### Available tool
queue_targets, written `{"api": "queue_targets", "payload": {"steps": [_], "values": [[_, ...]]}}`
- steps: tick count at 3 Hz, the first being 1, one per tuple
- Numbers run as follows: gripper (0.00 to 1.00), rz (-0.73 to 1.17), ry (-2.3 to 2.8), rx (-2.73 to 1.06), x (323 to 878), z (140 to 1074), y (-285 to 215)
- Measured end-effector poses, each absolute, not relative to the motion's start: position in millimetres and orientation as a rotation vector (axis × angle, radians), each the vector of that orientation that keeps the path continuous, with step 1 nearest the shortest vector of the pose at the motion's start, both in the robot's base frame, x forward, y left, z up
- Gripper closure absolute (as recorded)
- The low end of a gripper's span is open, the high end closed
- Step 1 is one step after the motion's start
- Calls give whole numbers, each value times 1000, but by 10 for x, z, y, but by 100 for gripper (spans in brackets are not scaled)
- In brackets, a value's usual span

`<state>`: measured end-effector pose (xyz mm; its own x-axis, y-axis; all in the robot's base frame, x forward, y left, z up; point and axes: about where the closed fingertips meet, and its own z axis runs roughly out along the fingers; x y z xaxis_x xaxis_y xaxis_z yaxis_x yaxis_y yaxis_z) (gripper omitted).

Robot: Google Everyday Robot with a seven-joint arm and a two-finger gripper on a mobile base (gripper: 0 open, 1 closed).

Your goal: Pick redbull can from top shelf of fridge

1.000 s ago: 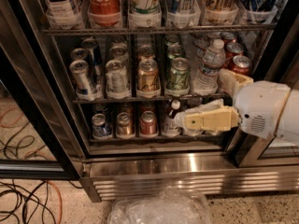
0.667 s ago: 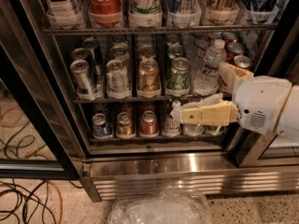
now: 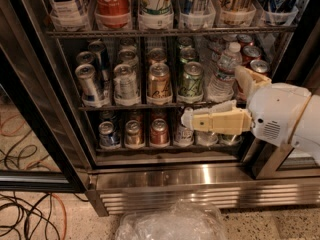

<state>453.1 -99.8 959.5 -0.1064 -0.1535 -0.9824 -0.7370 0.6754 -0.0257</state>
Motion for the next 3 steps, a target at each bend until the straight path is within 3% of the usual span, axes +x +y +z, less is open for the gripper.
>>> {"api": "queue_targets", "payload": {"steps": [3], "values": [[0, 509, 1527, -521, 4597, 9781, -930]]}}
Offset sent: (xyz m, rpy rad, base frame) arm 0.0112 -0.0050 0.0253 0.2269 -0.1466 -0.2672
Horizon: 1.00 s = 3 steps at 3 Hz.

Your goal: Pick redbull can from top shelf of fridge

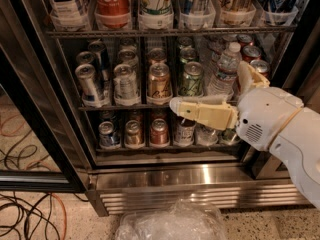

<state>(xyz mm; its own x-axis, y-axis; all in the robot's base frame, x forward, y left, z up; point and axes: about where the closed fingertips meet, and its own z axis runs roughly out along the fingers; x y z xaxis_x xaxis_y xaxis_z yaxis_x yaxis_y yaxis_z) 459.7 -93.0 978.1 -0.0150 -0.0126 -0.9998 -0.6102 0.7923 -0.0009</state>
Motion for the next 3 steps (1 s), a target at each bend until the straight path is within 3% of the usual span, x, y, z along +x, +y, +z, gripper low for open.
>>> {"api": "queue_targets", "payload": {"steps": [3], "values": [[0, 435, 1471, -468, 4469, 9870, -1175]]}}
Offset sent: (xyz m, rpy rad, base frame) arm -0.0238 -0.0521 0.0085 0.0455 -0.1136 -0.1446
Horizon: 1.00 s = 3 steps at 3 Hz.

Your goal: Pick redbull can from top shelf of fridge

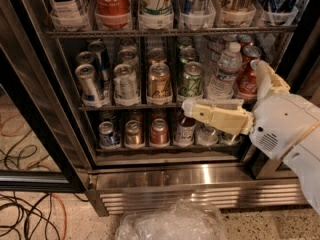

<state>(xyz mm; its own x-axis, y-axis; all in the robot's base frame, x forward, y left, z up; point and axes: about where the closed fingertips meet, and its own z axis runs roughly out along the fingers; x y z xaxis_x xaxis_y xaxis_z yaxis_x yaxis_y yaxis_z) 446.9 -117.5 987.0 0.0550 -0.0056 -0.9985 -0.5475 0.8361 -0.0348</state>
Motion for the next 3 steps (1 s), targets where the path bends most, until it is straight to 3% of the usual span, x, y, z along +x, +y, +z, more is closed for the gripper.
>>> {"api": "queue_targets", "payload": {"steps": [3], "values": [[0, 378, 1432, -420, 4839, 10178, -1144]]}}
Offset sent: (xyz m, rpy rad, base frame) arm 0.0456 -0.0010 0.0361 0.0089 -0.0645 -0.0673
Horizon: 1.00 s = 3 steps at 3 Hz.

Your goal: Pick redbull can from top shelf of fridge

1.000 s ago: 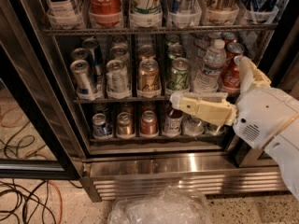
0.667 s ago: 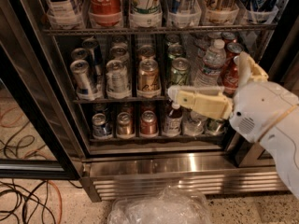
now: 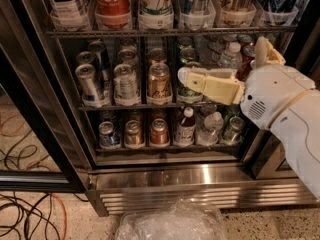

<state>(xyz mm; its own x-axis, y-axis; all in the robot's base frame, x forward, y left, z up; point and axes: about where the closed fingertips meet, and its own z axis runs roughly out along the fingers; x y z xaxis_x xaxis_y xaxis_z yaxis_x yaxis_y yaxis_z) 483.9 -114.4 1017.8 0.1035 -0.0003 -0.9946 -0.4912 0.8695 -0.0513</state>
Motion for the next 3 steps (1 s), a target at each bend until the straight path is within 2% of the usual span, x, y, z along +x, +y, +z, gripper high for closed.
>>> {"api": "queue_targets", "payload": {"steps": [1, 3], "values": [[0, 345, 1424, -408, 5081, 10218, -1134], [0, 356, 1388, -420, 5129, 10323, -1055]]}}
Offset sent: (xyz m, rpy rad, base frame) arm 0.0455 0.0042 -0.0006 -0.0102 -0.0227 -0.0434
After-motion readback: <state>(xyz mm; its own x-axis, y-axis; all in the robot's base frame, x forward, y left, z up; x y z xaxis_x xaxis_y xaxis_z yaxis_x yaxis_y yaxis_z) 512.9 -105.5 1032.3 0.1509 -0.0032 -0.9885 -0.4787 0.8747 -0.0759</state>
